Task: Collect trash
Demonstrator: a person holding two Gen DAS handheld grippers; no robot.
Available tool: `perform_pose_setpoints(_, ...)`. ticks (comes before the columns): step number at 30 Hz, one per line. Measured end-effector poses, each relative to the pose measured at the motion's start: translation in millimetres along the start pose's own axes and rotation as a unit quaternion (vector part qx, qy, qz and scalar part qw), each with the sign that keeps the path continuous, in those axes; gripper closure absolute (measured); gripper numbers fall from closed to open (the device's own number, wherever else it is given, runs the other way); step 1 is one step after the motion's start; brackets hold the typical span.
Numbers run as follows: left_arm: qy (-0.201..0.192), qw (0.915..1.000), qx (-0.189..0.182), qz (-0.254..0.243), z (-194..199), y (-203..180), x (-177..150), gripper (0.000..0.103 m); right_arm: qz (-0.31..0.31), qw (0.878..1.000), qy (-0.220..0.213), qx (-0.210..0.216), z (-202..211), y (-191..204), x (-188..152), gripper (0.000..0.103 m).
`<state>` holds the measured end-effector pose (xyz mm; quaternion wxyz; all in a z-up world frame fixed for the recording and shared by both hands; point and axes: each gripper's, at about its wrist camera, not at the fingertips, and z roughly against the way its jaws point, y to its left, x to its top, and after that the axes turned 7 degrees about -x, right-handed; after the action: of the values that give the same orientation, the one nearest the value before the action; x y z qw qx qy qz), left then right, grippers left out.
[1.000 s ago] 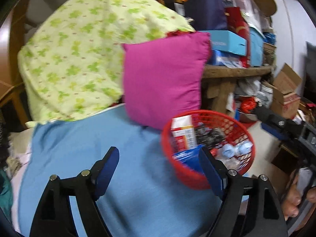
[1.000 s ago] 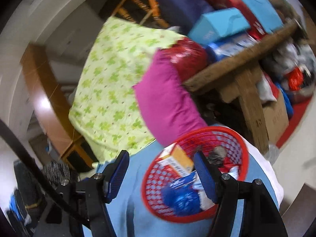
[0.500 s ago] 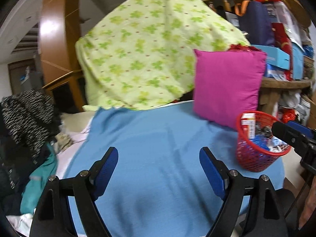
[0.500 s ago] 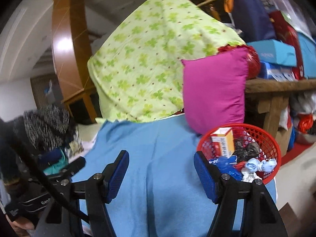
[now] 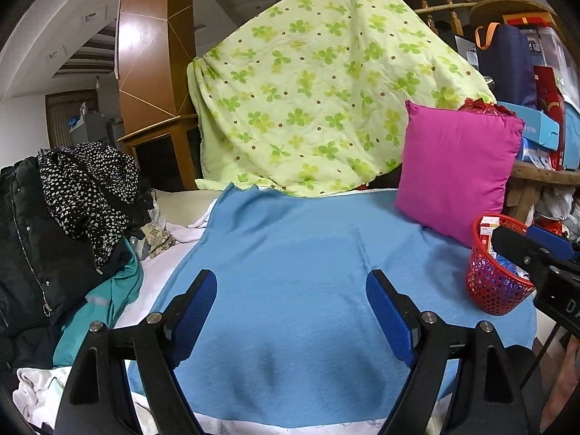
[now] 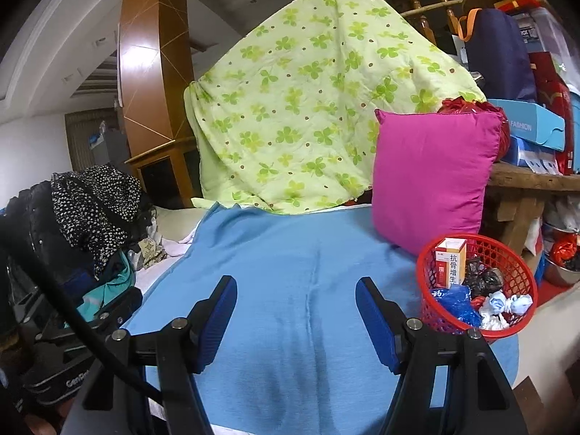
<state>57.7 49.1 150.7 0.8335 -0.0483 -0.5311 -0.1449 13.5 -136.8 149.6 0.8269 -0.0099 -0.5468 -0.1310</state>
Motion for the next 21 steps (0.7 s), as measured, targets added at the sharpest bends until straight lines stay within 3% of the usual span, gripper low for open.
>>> perform_pose_setpoints(21,-0.021,0.9996,0.004,0.018,28.3,14.0,4.0,0.018,0.029,1.0,-0.007,0.004,23.7,23.3,0.8,0.031)
